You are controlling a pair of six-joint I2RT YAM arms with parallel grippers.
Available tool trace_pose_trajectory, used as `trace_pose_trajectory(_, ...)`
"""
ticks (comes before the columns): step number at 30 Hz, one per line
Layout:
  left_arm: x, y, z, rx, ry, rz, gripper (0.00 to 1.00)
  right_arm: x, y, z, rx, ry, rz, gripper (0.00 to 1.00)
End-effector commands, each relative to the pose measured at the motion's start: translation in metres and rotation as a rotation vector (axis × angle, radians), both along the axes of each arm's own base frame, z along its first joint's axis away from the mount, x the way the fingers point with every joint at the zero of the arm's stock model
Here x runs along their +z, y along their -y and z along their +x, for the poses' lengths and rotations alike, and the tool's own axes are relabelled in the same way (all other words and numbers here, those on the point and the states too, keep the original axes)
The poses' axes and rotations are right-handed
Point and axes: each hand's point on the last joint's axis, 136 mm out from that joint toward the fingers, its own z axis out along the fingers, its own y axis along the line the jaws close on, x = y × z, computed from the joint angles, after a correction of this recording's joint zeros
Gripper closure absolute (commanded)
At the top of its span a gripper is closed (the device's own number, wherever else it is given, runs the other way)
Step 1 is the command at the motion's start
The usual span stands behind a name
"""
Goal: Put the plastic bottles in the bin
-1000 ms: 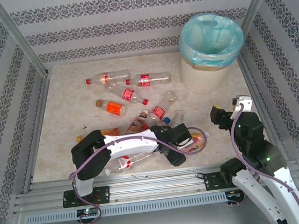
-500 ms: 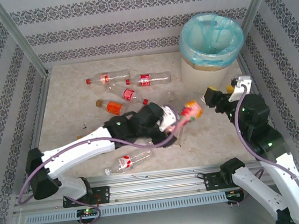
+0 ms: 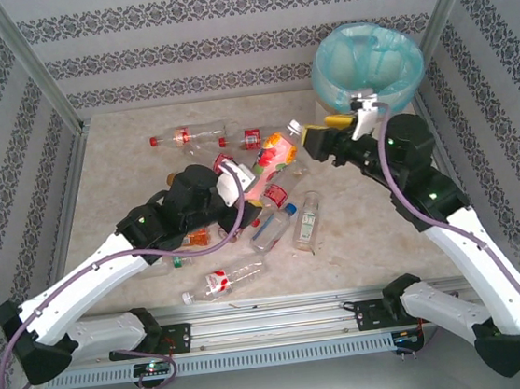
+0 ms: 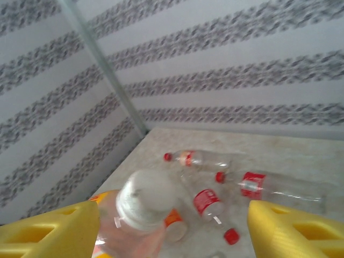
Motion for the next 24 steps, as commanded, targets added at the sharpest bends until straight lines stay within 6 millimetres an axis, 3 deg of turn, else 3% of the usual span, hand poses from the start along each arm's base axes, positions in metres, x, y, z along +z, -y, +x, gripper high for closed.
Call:
trace_pose_trajectory(1, 0.005, -0.012, 0.015, 0.032, 0.078, -0.048, 0.43, 0.010, -0.022, -0.007, 0.102, 0.043, 0.020, 0.27)
trace_pose_trajectory(5, 0.009, -0.022, 0.019, 0.049, 0.104, -0.069, 0.44, -0.008, -0.043, -0.003, 0.174, -0.020, -0.006, 0.28)
trace_pose_trajectory(8, 0.002, -0.016, 0.012, -0.009, 0.104, -0.068, 0.42, -0.017, -0.051, 0.001, 0.180, -0.051, -0.009, 0.28)
trace_pose_trajectory(14, -0.003, -0.009, 0.007, -0.054, 0.089, -0.097, 0.42, -0.012, -0.051, 0.018, 0.104, -0.086, 0.043, 0.32)
trace_pose_trajectory(24, -0.005, -0.009, 0.002, -0.077, 0.093, -0.095, 0.42, -0.005, -0.070, 0.020, 0.195, -0.096, 0.060, 0.48)
